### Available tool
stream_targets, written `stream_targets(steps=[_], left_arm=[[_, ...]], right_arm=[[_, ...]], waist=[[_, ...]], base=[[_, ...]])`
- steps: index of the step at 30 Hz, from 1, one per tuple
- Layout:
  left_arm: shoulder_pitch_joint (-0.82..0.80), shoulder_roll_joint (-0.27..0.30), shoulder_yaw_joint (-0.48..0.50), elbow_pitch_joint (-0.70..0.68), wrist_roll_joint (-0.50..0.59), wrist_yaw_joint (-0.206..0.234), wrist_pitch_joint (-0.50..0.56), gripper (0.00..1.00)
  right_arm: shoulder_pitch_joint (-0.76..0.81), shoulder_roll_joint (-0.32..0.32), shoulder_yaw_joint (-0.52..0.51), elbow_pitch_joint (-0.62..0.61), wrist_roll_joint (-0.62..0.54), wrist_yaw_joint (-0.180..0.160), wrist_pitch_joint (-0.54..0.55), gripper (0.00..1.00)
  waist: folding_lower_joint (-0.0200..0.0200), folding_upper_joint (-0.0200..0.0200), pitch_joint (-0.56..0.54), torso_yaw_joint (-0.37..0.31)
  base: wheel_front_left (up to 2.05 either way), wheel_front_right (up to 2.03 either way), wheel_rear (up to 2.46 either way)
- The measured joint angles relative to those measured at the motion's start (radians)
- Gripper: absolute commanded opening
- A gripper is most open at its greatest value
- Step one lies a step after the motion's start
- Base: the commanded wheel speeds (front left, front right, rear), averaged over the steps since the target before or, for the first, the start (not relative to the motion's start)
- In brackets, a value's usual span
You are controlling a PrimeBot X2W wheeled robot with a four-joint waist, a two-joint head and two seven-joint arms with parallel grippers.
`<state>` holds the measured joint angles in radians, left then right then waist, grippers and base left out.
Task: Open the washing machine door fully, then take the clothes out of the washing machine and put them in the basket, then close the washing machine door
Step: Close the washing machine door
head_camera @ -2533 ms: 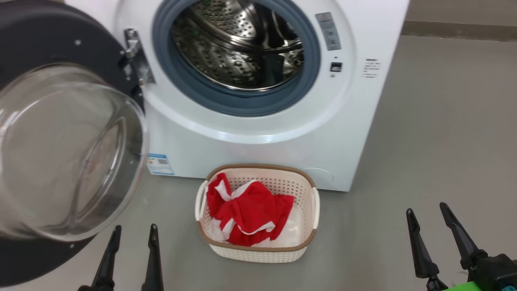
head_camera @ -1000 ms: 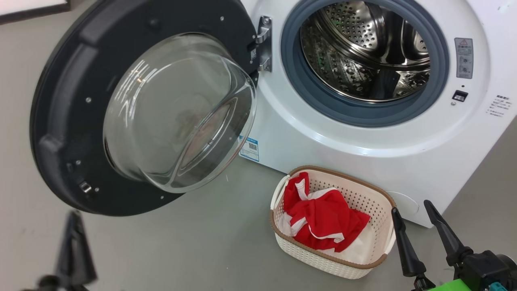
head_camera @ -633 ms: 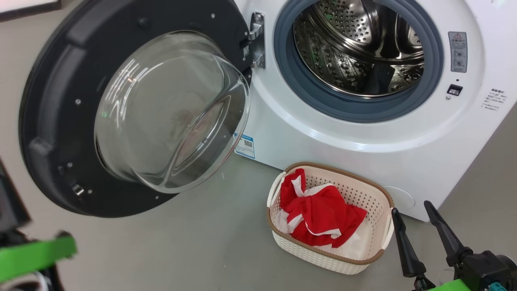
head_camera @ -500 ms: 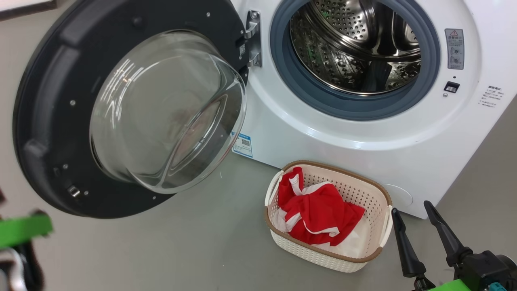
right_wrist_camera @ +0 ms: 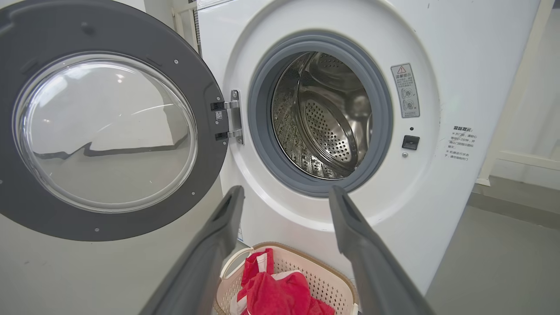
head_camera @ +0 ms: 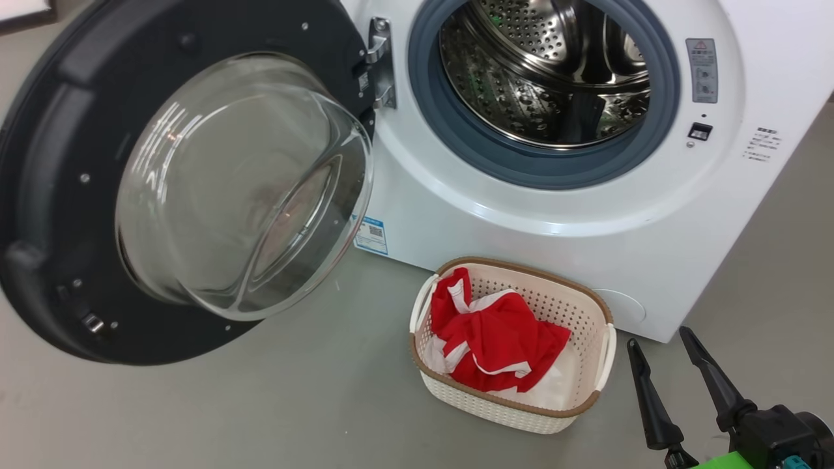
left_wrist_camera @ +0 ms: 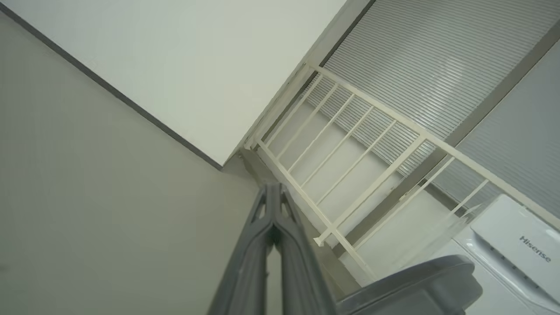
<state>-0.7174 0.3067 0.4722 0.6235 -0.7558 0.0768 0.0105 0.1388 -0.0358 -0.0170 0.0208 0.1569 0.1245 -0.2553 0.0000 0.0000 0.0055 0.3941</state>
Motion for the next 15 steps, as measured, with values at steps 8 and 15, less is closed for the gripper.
stream_targets(steps=[8,15], left_arm=[[-0.147,0.022,0.116,0.202,-0.23,0.0,0.282,0.0],[-0.186,0.043,0.183,0.307,-0.334,0.025,0.418,0.0]], right_arm=[[0.001,0.0,0.006,-0.001,-0.007,0.0,0.0,1.0],[0.001,0.0,0.022,-0.001,-0.026,0.0,0.0,1.0]], waist=[[0.0,0.0,0.003,-0.025],[0.0,0.0,0.005,-0.046]], base=[[0.0,0.0,0.0],[0.0,0.0,0.0]])
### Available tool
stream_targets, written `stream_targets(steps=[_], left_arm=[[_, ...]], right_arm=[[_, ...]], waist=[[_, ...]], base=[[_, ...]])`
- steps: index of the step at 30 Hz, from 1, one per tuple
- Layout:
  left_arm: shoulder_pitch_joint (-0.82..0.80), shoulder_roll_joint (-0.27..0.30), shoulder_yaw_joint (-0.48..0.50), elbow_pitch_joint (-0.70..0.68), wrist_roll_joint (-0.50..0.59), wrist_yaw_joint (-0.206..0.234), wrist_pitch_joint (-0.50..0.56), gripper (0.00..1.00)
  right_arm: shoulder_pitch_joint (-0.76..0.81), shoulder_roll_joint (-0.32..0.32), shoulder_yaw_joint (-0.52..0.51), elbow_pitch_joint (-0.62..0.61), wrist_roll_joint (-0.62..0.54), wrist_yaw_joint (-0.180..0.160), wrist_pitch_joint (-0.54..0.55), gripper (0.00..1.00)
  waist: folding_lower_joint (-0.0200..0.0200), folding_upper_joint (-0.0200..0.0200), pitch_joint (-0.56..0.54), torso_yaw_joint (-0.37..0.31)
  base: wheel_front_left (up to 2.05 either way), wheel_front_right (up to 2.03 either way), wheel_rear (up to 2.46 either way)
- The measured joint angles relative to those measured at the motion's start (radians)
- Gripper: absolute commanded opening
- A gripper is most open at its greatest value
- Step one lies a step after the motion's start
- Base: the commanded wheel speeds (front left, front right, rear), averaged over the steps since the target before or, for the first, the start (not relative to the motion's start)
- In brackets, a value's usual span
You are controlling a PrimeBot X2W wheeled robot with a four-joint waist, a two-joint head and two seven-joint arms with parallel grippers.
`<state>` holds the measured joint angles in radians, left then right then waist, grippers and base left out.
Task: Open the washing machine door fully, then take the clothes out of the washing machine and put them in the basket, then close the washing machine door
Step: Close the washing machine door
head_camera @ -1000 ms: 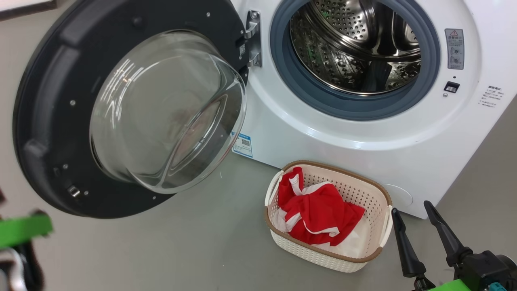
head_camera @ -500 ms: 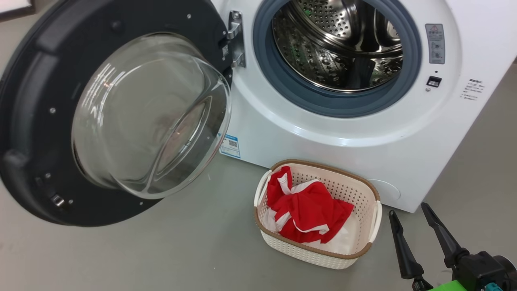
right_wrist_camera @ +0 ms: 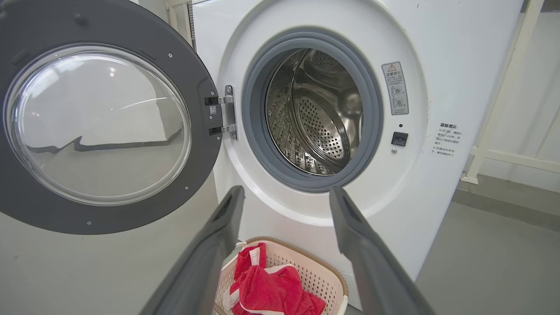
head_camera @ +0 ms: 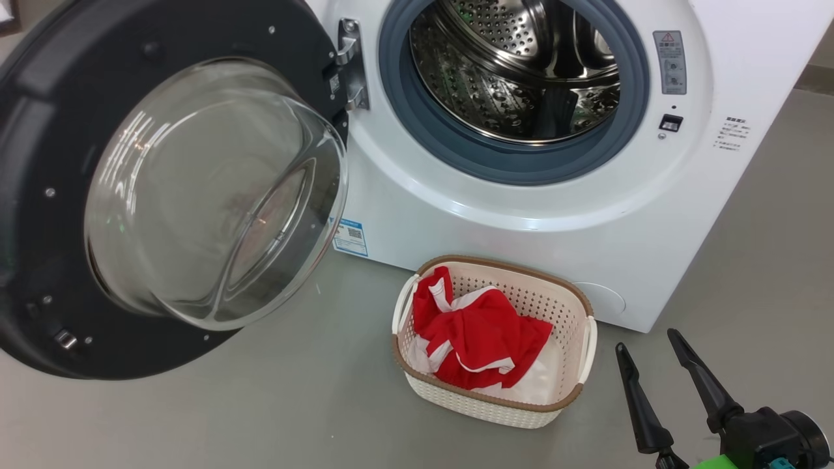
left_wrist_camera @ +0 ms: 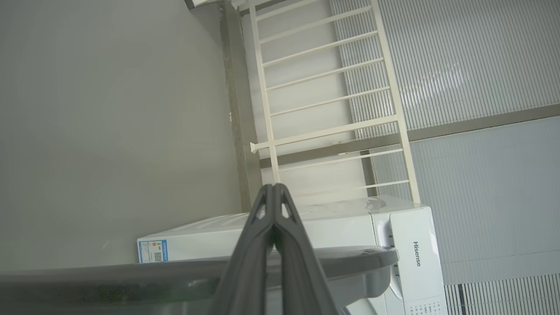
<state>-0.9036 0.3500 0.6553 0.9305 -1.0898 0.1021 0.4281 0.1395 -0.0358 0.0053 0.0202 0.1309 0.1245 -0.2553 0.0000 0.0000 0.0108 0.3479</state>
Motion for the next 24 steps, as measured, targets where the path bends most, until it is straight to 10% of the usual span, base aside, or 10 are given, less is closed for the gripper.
stream_targets(steps=[24], left_arm=[[0.055,-0.012,-0.066,0.055,-0.009,-0.115,0.179,0.0]], right_arm=[[0.0,0.0,0.0,-0.004,-0.018,0.0,0.0,1.0]], waist=[[0.0,0.0,0.007,-0.004]], base=[[0.0,0.0,0.0]])
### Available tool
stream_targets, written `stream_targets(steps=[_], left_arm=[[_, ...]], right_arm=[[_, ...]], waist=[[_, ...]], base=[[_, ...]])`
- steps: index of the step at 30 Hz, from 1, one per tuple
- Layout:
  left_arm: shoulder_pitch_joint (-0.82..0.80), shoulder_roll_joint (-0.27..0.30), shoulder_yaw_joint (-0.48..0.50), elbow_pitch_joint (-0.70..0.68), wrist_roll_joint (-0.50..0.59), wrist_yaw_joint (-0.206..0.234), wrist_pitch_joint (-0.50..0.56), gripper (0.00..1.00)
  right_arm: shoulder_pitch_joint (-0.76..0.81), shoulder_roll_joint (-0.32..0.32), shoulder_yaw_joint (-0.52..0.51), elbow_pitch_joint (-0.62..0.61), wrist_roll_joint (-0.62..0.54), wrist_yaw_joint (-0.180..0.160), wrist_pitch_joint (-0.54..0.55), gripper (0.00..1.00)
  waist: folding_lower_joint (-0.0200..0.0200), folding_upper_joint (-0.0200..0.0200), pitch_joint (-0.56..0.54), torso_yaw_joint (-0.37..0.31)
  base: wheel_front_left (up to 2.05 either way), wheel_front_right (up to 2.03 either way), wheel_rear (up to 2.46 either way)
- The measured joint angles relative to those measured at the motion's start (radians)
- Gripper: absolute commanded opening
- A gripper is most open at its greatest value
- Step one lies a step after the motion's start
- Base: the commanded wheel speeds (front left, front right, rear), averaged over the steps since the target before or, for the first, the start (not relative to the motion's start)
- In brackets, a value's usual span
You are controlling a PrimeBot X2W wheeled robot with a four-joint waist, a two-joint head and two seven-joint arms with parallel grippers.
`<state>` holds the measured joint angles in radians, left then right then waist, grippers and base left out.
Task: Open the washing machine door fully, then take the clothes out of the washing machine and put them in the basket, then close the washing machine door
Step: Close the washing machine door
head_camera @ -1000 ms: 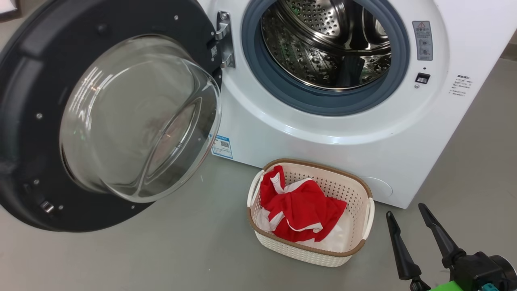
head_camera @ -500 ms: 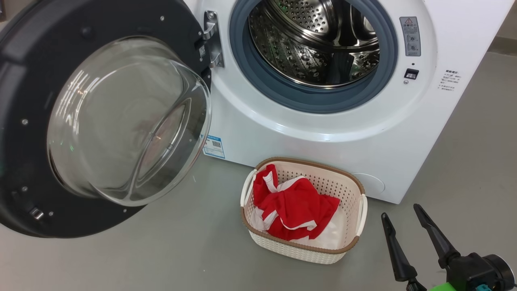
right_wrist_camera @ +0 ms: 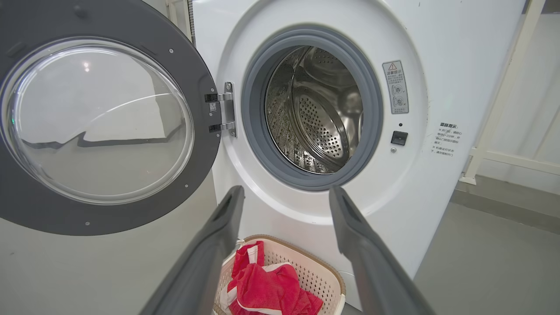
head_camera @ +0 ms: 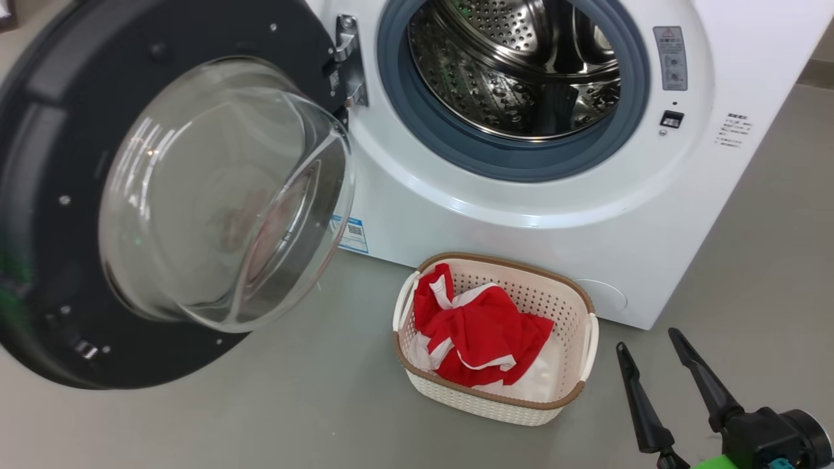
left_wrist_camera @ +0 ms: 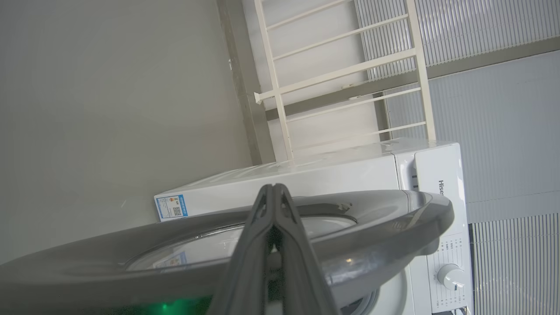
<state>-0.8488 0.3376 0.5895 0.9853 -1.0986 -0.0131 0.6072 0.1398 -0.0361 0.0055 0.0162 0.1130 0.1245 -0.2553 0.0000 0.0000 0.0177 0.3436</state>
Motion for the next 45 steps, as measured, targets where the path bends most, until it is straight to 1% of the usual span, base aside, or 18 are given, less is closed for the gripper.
stream_targets(steps=[5,10,18,22,27,32,36,40,45], left_arm=[[0.004,-0.058,0.016,-0.026,-0.051,-0.026,0.034,0.0],[0.011,-0.127,0.01,-0.08,-0.068,-0.041,0.084,0.0],[0.084,-0.207,0.0,-0.234,-0.112,-0.036,0.155,0.0],[0.129,-0.249,-0.002,-0.341,-0.13,-0.019,0.202,0.0],[0.191,-0.292,-0.024,-0.478,-0.163,0.023,0.235,0.0],[0.256,-0.306,-0.056,-0.597,-0.221,0.068,0.26,0.0],[0.308,-0.305,-0.11,-0.674,-0.282,0.105,0.26,0.0],[0.363,-0.308,-0.19,-0.738,-0.347,0.13,0.229,0.0],[0.423,-0.306,-0.268,-0.815,-0.413,0.148,0.179,0.0]], right_arm=[[0.002,0.0,-0.018,-0.006,0.001,0.0,0.0,1.0],[0.008,0.0,-0.02,-0.006,0.001,0.0,0.0,1.0],[0.018,0.0,-0.019,-0.007,0.01,0.0,0.0,1.0],[0.021,0.0,-0.019,-0.008,0.019,0.0,0.0,1.0],[0.02,0.0,-0.018,-0.008,0.021,0.0,0.0,1.0],[0.019,0.0,-0.019,-0.009,0.024,0.0,0.0,1.0],[0.019,0.0,-0.02,-0.008,0.038,0.0,0.0,1.0],[0.018,0.0,-0.02,-0.008,0.045,0.0,0.0,1.0],[0.015,0.0,-0.021,-0.008,0.045,0.0,0.0,1.0]], waist=[[0.0,0.0001,-0.002,0.023],[0.0,0.0,-0.005,0.043],[0.0,0.0,-0.007,0.054],[0.0,0.0001,-0.002,0.051],[0.0,0.0,0.007,0.041],[0.0,0.0,0.013,0.023],[0.0,0.0,0.018,0.006],[0.0,0.0,0.023,-0.015],[0.0,0.0,0.031,-0.04]], base=[[0.0,0.0,0.0],[0.0,0.0,0.0],[0.0,0.0,0.0],[0.0,0.0,0.0],[0.0,0.0,0.0],[0.0,0.0,0.0],[0.0,0.0,0.0],[0.0,0.0,0.0],[0.0,0.0,0.0]])
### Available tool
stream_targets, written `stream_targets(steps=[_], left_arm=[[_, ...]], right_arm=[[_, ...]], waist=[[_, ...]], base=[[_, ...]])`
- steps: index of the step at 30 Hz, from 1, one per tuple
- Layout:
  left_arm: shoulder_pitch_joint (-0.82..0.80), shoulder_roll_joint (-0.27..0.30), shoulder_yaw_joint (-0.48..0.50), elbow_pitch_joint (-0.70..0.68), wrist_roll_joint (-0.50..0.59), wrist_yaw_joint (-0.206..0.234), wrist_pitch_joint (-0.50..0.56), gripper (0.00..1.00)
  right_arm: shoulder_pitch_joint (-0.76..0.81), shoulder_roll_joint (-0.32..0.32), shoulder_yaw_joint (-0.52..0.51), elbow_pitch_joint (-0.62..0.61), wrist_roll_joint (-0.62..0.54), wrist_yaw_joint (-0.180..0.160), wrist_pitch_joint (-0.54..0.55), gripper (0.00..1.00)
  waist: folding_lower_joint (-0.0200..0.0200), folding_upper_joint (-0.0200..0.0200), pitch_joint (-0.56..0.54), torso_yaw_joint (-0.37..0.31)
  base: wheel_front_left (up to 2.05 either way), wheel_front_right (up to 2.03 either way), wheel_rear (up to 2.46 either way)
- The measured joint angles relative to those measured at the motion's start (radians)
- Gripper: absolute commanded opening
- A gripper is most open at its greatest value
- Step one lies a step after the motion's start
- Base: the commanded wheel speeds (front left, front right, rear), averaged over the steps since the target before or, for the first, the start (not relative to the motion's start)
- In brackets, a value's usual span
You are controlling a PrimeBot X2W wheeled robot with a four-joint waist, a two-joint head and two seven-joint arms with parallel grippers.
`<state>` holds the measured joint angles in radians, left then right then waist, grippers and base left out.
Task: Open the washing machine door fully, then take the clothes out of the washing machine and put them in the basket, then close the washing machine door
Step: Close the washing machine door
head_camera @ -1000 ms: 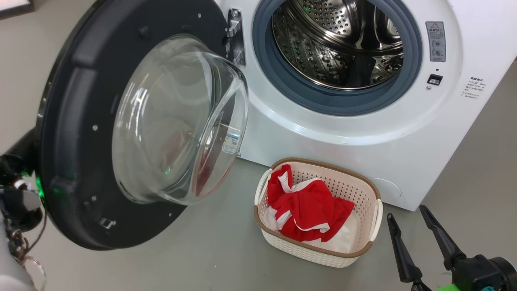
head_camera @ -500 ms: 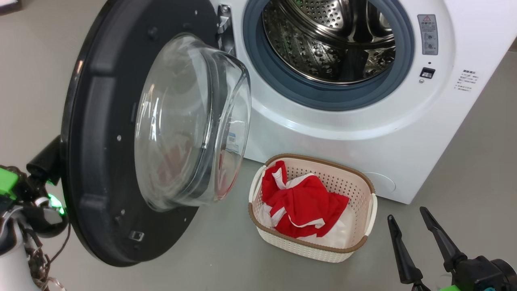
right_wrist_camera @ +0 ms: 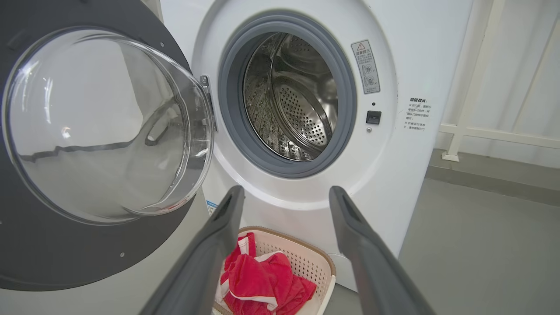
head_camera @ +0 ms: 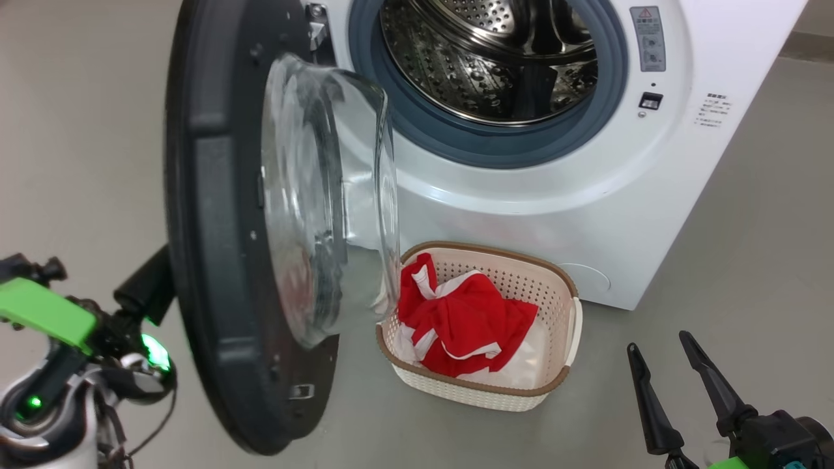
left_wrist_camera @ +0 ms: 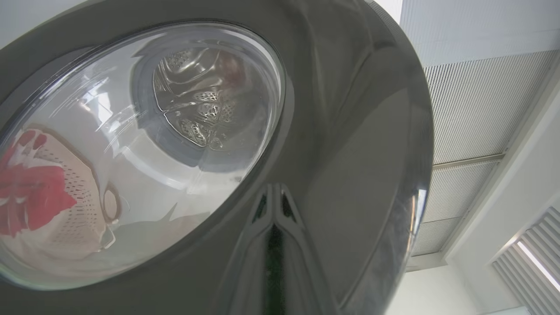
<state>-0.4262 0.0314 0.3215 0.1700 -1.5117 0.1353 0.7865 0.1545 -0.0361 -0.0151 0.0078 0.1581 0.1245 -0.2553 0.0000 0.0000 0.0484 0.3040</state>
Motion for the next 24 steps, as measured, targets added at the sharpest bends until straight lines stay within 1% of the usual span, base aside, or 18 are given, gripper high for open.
stream_targets(steps=[4,7,10,24], left_arm=[[0.044,0.0,-0.075,-0.064,-0.031,0.007,-0.042,0.0],[0.063,0.0,-0.108,-0.095,-0.032,0.01,-0.055,0.0],[0.077,0.0,-0.133,-0.115,-0.056,0.01,-0.084,0.0],[0.091,0.002,-0.216,-0.101,-0.104,0.005,-0.184,0.0]], right_arm=[[-0.001,0.0,0.0,0.0,0.007,0.0,0.0,1.0],[-0.01,0.0,-0.002,0.0,0.009,0.0,0.0,1.0],[-0.018,0.0,-0.002,-0.002,0.01,0.0,0.0,1.0],[-0.021,0.0,-0.001,-0.002,0.022,0.0,0.0,1.0]], waist=[[0.0,0.0,0.006,-0.024],[0.0,0.0,0.009,-0.038],[0.0,0.0,0.013,-0.053],[-0.0001,0.0,0.037,-0.122]], base=[[0.0,0.0,0.0],[0.0,0.0,0.0],[0.0,0.0,0.0],[0.0,0.0,0.0]])
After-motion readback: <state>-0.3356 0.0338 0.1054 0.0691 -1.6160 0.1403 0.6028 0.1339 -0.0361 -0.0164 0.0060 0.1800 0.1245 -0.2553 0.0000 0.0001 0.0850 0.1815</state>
